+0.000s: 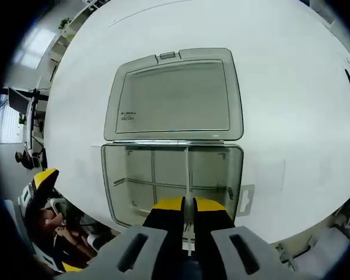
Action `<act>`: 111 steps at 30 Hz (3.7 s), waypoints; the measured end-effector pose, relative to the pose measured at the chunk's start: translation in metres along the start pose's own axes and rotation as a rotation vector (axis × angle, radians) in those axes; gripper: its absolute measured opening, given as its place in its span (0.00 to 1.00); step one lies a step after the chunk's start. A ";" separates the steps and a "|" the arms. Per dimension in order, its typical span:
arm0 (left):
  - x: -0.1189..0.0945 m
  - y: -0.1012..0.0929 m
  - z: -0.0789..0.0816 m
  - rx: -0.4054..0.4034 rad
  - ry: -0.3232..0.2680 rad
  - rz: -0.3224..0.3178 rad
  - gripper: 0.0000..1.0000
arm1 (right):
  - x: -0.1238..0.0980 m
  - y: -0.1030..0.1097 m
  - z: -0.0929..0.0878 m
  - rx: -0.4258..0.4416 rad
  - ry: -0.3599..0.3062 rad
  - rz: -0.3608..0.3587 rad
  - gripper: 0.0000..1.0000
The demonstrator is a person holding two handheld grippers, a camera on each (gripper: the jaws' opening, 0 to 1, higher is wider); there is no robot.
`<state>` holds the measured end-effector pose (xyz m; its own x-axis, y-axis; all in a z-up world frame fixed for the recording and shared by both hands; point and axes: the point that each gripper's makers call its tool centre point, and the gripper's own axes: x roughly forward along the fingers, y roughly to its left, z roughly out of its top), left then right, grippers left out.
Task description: Insert the divider into the dual guide fixture by aligning both edges with the guide slots and pushing it downward to the bottom, including one-sided entry, uneven engagement, binding, and posture correction.
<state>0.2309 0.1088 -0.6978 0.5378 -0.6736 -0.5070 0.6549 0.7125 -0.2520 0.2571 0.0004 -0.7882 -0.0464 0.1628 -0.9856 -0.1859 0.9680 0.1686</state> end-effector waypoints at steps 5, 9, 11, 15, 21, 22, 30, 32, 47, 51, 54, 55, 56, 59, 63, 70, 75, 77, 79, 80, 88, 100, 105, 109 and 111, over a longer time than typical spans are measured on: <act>0.000 0.000 0.000 0.001 0.001 -0.001 0.71 | 0.001 0.000 -0.002 -0.003 0.003 -0.005 0.00; 0.000 0.001 0.000 -0.001 0.002 -0.001 0.71 | 0.002 -0.001 -0.002 -0.012 0.003 -0.010 0.00; 0.001 0.001 0.000 0.000 0.002 -0.002 0.71 | 0.003 -0.001 -0.001 -0.010 0.004 -0.009 0.00; 0.000 0.002 0.000 -0.001 0.002 -0.001 0.71 | 0.005 -0.002 0.000 -0.014 0.001 -0.012 0.00; 0.000 0.001 0.000 -0.004 0.002 0.000 0.71 | 0.008 -0.003 0.000 -0.013 -0.001 -0.014 0.00; 0.001 0.001 0.000 -0.003 0.002 0.001 0.71 | 0.008 -0.003 0.001 -0.017 -0.002 -0.018 0.00; 0.001 0.000 -0.001 -0.001 0.007 0.002 0.70 | 0.010 -0.004 0.001 -0.021 0.002 -0.030 0.00; 0.001 0.000 -0.001 0.001 0.009 0.002 0.70 | 0.010 -0.003 0.001 -0.017 0.004 -0.032 0.00; 0.000 -0.004 0.000 0.023 0.031 -0.001 0.70 | 0.008 -0.001 0.001 -0.001 0.035 -0.045 0.00; 0.000 -0.005 0.001 0.027 0.034 -0.001 0.70 | 0.004 0.000 -0.001 0.003 0.046 -0.044 0.00; 0.000 -0.006 0.001 0.032 0.039 -0.003 0.70 | 0.002 -0.001 -0.002 0.010 0.048 -0.038 0.00; 0.001 -0.006 0.001 0.032 0.039 -0.003 0.70 | 0.001 0.000 -0.002 0.017 0.049 -0.036 0.00; 0.001 -0.007 0.001 0.034 0.041 -0.004 0.70 | 0.000 0.000 -0.002 0.008 0.051 -0.036 0.00; 0.002 -0.009 0.001 0.036 0.043 -0.007 0.70 | 0.000 0.000 -0.002 0.013 0.056 -0.035 0.00; 0.003 -0.009 0.002 0.036 0.041 -0.009 0.70 | 0.000 0.000 -0.003 0.017 0.057 -0.033 0.00; 0.003 -0.008 0.005 0.040 0.040 -0.009 0.70 | -0.002 0.001 -0.003 0.019 0.068 -0.038 0.00; 0.004 -0.007 0.005 0.039 0.039 -0.010 0.70 | -0.001 0.001 -0.004 0.023 0.069 -0.040 0.00; 0.004 -0.007 0.006 0.038 0.037 -0.010 0.70 | -0.001 0.001 -0.004 0.022 0.065 -0.041 0.00; 0.004 -0.007 0.005 0.038 0.039 -0.010 0.70 | 0.000 0.001 -0.004 0.026 0.064 -0.043 0.00; 0.004 -0.007 0.004 0.037 0.040 -0.010 0.70 | 0.000 0.001 -0.004 0.023 0.064 -0.044 0.00; 0.002 -0.006 0.004 0.035 0.040 -0.008 0.70 | 0.003 0.002 -0.005 0.023 0.069 -0.060 0.00; 0.002 -0.004 0.002 0.034 0.044 -0.010 0.70 | 0.006 0.000 -0.003 0.012 0.072 -0.086 0.00; 0.002 -0.003 0.004 0.033 0.041 -0.009 0.70 | 0.002 0.000 0.000 0.019 0.106 -0.078 0.00; 0.004 -0.004 0.005 0.035 0.040 -0.013 0.70 | -0.002 0.001 -0.002 0.023 0.122 -0.072 0.00; 0.004 -0.005 0.006 0.035 0.038 -0.014 0.70 | -0.003 0.001 -0.003 0.024 0.125 -0.070 0.00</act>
<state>0.2332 0.1012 -0.6940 0.5083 -0.6750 -0.5349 0.6807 0.6953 -0.2306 0.2545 0.0002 -0.7849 -0.1567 0.0709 -0.9851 -0.1691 0.9808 0.0975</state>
